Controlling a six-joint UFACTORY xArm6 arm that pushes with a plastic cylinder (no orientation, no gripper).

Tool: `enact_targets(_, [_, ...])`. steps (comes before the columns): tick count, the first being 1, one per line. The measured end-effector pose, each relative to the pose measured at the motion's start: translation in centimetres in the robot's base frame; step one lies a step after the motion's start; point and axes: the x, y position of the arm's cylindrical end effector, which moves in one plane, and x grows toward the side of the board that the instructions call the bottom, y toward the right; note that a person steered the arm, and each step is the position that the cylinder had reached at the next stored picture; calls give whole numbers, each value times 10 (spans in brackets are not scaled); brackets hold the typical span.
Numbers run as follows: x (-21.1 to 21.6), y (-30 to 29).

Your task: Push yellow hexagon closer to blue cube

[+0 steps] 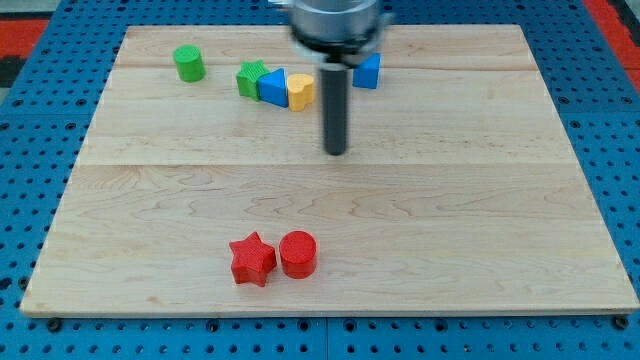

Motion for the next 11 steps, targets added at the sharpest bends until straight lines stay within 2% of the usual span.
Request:
enact_targets(1, [-17, 106])
enact_targets(2, [-60, 199])
enact_targets(3, [-110, 263])
enact_targets(4, [-159, 285])
enact_targets(6, [-229, 147])
enact_targets(8, [-223, 46])
enact_targets(9, [-212, 23])
enact_targets(11, [-211, 18])
